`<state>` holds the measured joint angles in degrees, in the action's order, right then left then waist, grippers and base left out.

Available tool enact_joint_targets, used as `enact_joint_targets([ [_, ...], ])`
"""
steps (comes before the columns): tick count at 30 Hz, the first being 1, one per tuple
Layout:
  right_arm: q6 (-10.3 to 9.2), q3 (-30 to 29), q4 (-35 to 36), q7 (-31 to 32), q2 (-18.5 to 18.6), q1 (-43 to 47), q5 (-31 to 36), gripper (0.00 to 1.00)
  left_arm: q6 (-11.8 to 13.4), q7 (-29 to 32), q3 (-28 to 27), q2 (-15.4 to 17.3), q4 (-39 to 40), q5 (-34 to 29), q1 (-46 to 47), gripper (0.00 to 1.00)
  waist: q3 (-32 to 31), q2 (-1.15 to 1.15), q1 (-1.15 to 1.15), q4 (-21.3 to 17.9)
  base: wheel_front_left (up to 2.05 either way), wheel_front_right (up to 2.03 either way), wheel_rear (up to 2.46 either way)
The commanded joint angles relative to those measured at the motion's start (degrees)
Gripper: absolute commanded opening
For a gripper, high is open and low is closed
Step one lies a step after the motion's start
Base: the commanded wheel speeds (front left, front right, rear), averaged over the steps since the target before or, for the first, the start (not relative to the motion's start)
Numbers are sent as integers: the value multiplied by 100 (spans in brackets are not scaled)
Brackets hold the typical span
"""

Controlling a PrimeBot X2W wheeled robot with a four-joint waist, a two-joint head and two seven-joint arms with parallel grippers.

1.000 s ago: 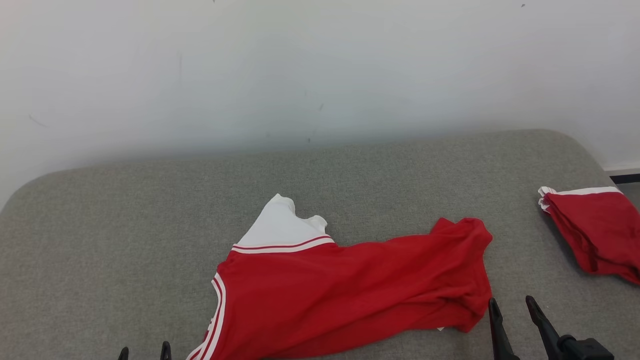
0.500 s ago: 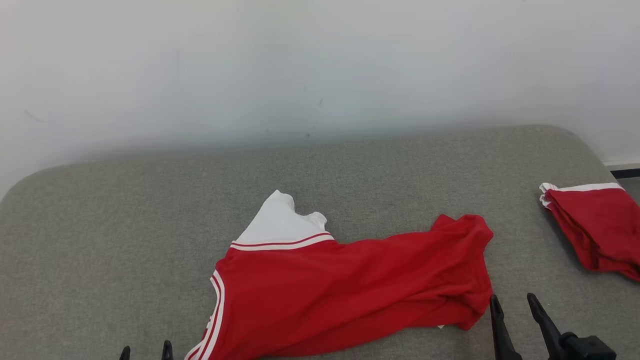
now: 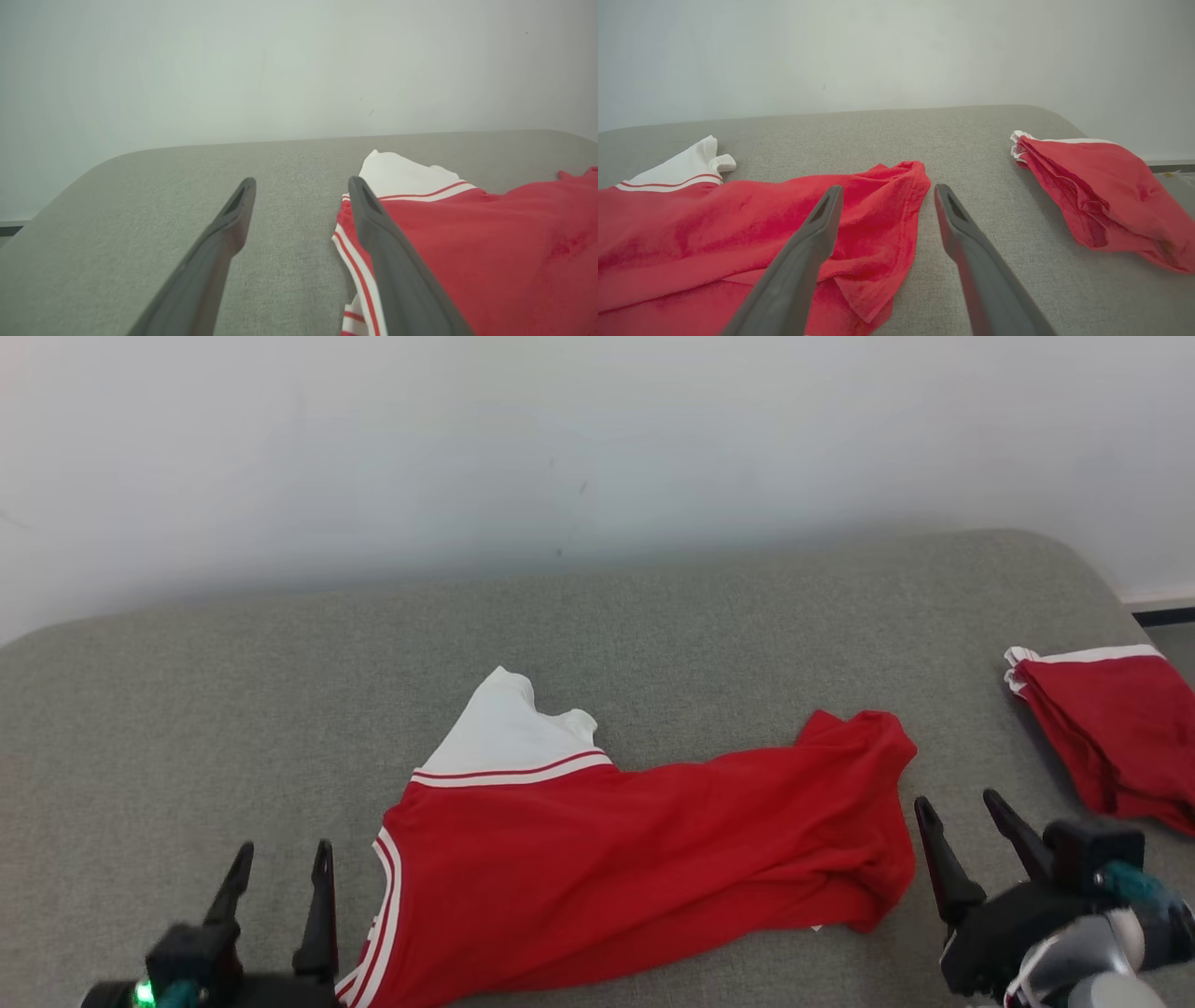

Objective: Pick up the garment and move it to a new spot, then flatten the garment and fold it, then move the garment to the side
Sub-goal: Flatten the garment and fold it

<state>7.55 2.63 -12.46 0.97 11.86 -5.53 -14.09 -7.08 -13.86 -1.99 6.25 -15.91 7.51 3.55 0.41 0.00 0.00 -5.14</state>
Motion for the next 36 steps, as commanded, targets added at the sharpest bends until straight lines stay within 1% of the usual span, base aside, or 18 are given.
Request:
enact_joint_targets([
  [1,-12,11,-15,100,25,-120,-48,100,-18,34,9,58,-24,53,163,100,148,0,0,-75,0,0,0],
  [5,-13,129,-108,1063,266,-818,-236,100,-45,562,223,207,-414,262,1017,100,481,0,0,-193,0,0,0],
  [11,-12,241,-382,2253,387,-1857,-468,100,-33,1413,514,334,-1069,617,2250,100,984,0,0,-380,0,0,0],
  [14,-12,353,-511,2741,394,-2291,-627,100,-35,1825,597,343,-1387,843,2750,100,1216,0,0,-508,0,0,0],
  [17,-12,479,-636,3058,410,-2675,-738,100,-35,2210,610,373,-1648,1011,3167,100,1462,0,0,-632,0,0,0],
  [20,-12,611,-790,3253,471,-2957,-806,100,-36,2534,674,375,-1838,1210,3519,100,1682,0,0,-725,0,0,0],
  [23,-12,768,-906,3304,508,-3191,-826,100,-36,2823,761,423,-2022,1278,3779,100,1847,0,0,-798,0,0,0],
  [24,-12,905,-961,3284,517,-3314,-877,100,-36,2942,818,460,-2097,1278,3954,100,1929,0,0,-837,0,0,0],
  [29,-12,1232,-1041,3213,523,-3522,-967,100,-35,3250,986,555,-2346,1197,4255,100,2048,0,0,-920,0,0,0],
  [36,-12,1523,-1172,3106,586,-3647,-1090,100,-3,3634,1194,580,-2584,1082,4567,100,2134,0,0,-987,0,0,0],
])
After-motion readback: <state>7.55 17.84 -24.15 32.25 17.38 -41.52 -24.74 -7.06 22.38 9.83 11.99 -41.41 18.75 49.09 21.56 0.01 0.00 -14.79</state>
